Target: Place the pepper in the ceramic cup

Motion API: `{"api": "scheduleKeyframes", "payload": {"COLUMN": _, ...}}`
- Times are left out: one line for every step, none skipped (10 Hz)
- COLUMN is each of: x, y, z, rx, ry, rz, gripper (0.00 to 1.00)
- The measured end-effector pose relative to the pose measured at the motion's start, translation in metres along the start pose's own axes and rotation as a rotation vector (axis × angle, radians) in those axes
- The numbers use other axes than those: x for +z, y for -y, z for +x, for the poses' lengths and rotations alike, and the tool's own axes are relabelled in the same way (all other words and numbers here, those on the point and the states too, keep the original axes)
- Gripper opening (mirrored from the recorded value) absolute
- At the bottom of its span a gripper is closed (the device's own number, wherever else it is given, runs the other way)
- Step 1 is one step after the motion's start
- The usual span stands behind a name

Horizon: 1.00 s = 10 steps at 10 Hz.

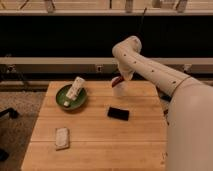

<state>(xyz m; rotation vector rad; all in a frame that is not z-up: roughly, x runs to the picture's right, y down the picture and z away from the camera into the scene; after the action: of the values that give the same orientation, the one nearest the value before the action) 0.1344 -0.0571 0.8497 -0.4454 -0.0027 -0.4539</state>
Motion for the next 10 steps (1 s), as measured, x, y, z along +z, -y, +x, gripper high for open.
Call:
{"api": "scheduleKeyframes", "payload": {"x": 0.0006, "y": 0.0004, "z": 0.0005, "rx": -0.003, "ry": 0.0, "rz": 0.001, "gripper": 0.31}}
{"api": "scheduleKeyframes", "payload": {"x": 0.0009, "y": 0.001, "z": 0.0008, "rx": -0.006, "ry": 0.0, "rz": 0.003, "gripper": 0.3}}
{"api": "scheduleKeyframes", "payload": {"x": 0.0013, "y": 0.0015, "z": 0.0014, "rx": -0.009, "ry": 0.0, "rz": 0.006, "gripper": 0.27}}
{"api": "scheduleKeyframes", "payload": {"x": 0.0016, "y": 0.0017, "z": 0.0016, "rx": -0.011, "ry": 0.0, "rz": 0.007, "gripper": 0.27}}
{"api": "scheduleKeyframes", "payload": {"x": 0.0014, "y": 0.0018, "z": 0.0021, "rx": -0.012, "ry": -0.001, "rz": 0.008, "gripper": 0.27}}
{"api": "scheduleKeyframes", "payload": {"x": 0.0019, "y": 0.0021, "z": 0.0026, "rx": -0.016, "ry": -0.001, "rz": 0.01, "gripper": 0.27}}
{"api": "scheduleKeyframes", "payload": {"x": 0.0021, "y": 0.0025, "z": 0.0031, "rx": -0.02, "ry": -0.001, "rz": 0.012, "gripper": 0.27}}
{"api": "scheduleKeyframes", "payload": {"x": 0.0024, "y": 0.0027, "z": 0.0033, "rx": -0.022, "ry": -0.001, "rz": 0.013, "gripper": 0.27}}
{"api": "scheduleKeyframes", "payload": {"x": 0.0025, "y": 0.0028, "z": 0.0036, "rx": -0.024, "ry": -0.001, "rz": 0.014, "gripper": 0.27}}
{"api": "scheduleKeyframes", "payload": {"x": 0.0025, "y": 0.003, "z": 0.0041, "rx": -0.026, "ry": -0.001, "rz": 0.016, "gripper": 0.27}}
